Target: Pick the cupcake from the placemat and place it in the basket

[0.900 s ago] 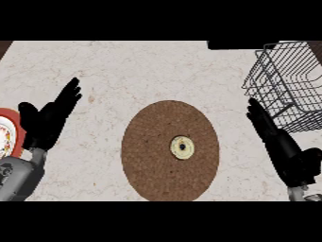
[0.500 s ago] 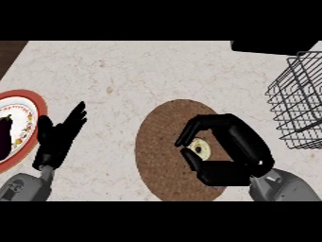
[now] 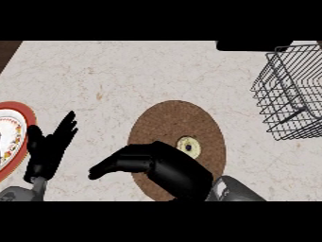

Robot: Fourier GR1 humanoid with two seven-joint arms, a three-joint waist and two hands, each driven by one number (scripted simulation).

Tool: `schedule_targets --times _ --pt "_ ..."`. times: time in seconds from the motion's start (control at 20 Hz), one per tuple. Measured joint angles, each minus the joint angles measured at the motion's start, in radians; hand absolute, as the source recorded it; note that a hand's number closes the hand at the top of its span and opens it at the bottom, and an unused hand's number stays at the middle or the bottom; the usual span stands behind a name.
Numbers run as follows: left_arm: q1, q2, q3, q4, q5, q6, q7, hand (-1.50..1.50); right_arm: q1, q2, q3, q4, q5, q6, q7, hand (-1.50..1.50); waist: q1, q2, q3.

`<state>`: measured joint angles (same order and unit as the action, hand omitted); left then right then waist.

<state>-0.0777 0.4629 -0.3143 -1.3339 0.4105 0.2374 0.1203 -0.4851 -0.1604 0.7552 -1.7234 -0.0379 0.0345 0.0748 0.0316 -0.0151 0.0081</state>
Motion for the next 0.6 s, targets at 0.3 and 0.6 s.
schedule_targets --times 0.3,0.6 --pt "0.044 0.001 0.009 -0.025 -0.007 0.019 -0.012 0.00 -0.207 -0.163 -0.077 -0.042 0.186 0.051 0.185 -1.50 -0.032 -0.009 0.000" --pt "0.061 0.008 0.018 -0.049 -0.009 0.020 -0.007 0.00 -0.435 -0.318 -0.206 -0.069 0.119 0.282 0.348 -1.50 -0.033 -0.005 -0.001"
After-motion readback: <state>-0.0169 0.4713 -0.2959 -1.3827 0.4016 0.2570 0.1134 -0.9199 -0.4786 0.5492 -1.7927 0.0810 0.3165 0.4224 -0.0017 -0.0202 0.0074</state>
